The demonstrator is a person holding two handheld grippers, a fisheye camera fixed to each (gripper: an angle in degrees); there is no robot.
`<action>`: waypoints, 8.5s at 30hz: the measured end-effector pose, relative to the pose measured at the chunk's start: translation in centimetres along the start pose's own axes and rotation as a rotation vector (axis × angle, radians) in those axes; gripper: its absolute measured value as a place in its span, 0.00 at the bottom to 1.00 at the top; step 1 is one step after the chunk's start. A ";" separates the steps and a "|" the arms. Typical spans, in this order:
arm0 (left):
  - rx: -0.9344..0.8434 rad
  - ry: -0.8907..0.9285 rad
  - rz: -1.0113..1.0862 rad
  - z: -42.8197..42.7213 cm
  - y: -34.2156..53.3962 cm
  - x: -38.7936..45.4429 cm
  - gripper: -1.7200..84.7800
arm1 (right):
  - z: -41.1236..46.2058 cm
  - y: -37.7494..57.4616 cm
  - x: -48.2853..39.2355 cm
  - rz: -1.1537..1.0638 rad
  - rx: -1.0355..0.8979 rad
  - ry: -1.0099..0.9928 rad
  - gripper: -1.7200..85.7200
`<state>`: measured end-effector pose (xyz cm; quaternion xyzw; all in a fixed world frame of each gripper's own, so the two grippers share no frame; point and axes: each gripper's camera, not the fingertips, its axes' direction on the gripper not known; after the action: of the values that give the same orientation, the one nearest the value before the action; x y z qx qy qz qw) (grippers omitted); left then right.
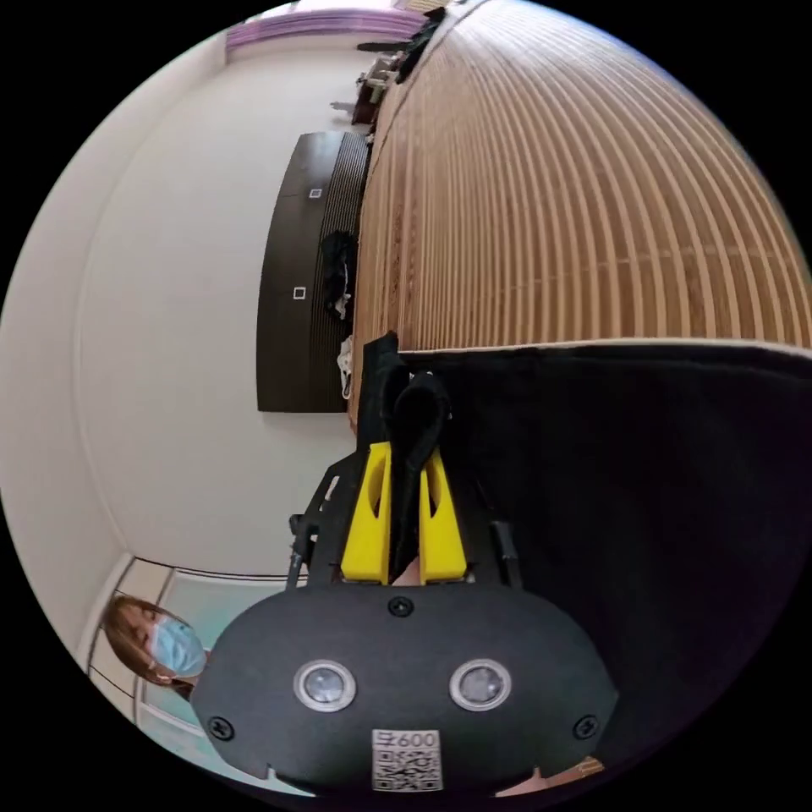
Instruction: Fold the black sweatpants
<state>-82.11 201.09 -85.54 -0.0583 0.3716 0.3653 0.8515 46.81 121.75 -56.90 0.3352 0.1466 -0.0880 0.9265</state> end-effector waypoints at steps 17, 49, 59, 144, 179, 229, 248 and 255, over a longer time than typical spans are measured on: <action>0.006 0.002 0.007 3.3 10.8 -9.1 0.07 | 12.6 21.3 -7.0 -0.612 0.192 0.443 0.03; -0.015 -0.030 0.006 8.0 17.4 -22.8 0.09 | 70.7 71.0 22.3 -1.402 0.149 1.148 0.01; 0.006 0.057 -0.119 7.9 17.9 -27.6 0.12 | 77.3 77.0 32.7 -1.653 0.126 1.459 0.01; -0.024 -0.102 0.210 -6.6 4.1 -2.3 0.04 | 26.3 -9.8 29.0 -0.615 -0.011 0.369 0.01; -0.412 -0.047 -0.227 0.4 -49.4 -23.8 0.03 | 33.7 4.7 29.1 -0.775 0.153 0.940 0.01; -0.344 0.587 -0.320 -9.6 -51.8 -35.9 0.02 | 31.8 -19.7 26.3 -0.532 -0.590 0.208 0.15; -0.293 0.278 0.173 -11.5 -44.8 -17.4 0.02 | 27.8 -12.8 40.8 -0.738 -0.665 0.129 0.14; -0.252 0.161 0.301 -11.6 -41.5 -11.9 0.03 | 32.0 -9.1 44.8 -0.763 -0.824 0.079 0.11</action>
<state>-66.75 159.74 -92.95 -0.1371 0.3944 0.5260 0.7409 93.37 91.18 -53.69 -0.1282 0.3142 -0.3399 0.8771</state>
